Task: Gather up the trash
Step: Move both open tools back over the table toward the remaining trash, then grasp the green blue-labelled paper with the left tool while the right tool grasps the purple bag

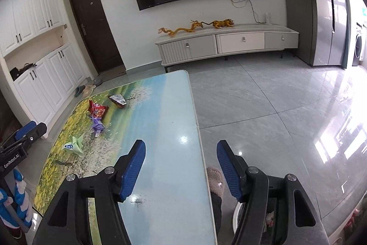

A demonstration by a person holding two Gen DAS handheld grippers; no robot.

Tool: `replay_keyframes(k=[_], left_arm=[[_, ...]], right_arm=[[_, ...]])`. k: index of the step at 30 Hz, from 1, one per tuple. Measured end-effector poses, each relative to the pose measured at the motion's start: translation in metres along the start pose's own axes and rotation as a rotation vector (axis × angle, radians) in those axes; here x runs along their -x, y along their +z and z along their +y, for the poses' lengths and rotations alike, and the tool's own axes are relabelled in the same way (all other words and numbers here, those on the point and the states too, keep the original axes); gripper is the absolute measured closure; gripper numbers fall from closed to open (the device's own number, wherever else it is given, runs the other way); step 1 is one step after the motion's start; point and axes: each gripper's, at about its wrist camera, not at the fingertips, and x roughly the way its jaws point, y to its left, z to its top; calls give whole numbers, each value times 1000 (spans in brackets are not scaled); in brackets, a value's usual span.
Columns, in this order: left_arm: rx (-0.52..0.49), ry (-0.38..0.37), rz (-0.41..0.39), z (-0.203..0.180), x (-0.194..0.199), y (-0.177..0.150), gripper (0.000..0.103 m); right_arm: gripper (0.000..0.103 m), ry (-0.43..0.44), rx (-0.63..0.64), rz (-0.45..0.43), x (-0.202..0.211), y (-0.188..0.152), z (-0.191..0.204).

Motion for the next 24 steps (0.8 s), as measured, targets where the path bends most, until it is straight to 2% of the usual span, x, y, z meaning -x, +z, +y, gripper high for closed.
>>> replay_keyframes(k=[11, 17, 20, 24], left_arm=[[61, 62, 19, 47, -7, -8, 36], [75, 71, 44, 60, -21, -12, 36], [80, 75, 58, 63, -28, -14, 32], [91, 84, 74, 71, -40, -16, 31]], right_arm=[[41, 83, 122, 48, -46, 18, 70], [41, 118, 153, 70, -66, 20, 88], [41, 131, 165, 83, -77, 22, 96], [41, 148, 177, 100, -91, 24, 104]])
